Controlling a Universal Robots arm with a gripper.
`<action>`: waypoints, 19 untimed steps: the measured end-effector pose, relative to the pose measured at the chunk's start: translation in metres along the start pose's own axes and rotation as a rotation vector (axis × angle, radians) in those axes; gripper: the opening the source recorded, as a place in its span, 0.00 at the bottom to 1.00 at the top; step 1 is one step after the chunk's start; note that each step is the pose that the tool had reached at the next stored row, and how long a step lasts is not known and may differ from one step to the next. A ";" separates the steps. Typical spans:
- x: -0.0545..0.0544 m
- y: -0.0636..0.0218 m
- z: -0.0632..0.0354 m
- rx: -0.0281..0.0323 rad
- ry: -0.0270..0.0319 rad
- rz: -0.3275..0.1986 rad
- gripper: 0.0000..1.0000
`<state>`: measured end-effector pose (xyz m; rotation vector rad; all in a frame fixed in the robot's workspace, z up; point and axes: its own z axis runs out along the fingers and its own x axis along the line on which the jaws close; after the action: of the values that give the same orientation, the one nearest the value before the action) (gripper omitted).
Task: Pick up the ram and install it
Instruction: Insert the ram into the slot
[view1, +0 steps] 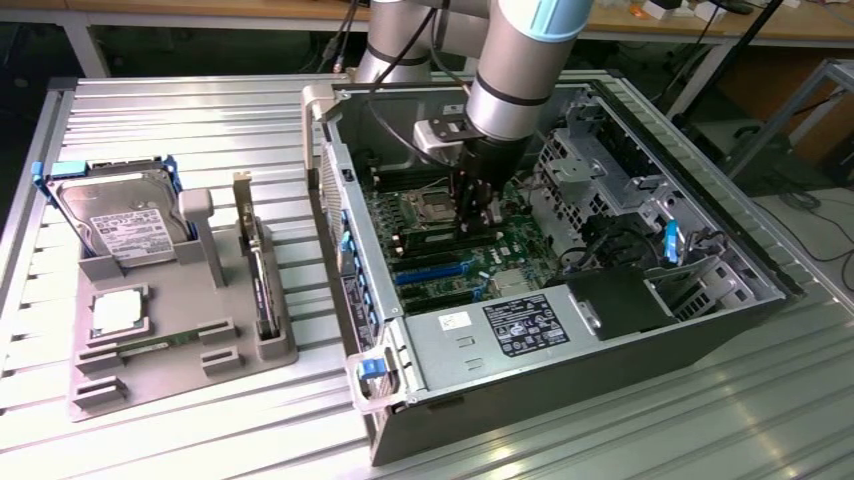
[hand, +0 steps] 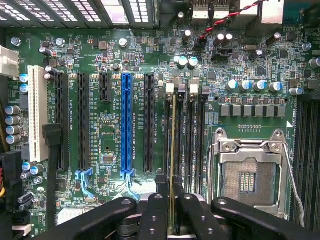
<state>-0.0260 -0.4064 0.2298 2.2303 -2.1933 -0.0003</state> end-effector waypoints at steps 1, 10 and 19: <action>0.000 0.0000 0.0001 0.0000 0.0000 0.000 0.14; 0.000 0.0000 0.0037 0.0000 0.0015 0.000 0.14; 0.000 -0.0016 0.0037 -0.0031 0.0020 -0.027 0.14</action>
<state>-0.0244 -0.4065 0.2261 2.2573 -2.1604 -0.0017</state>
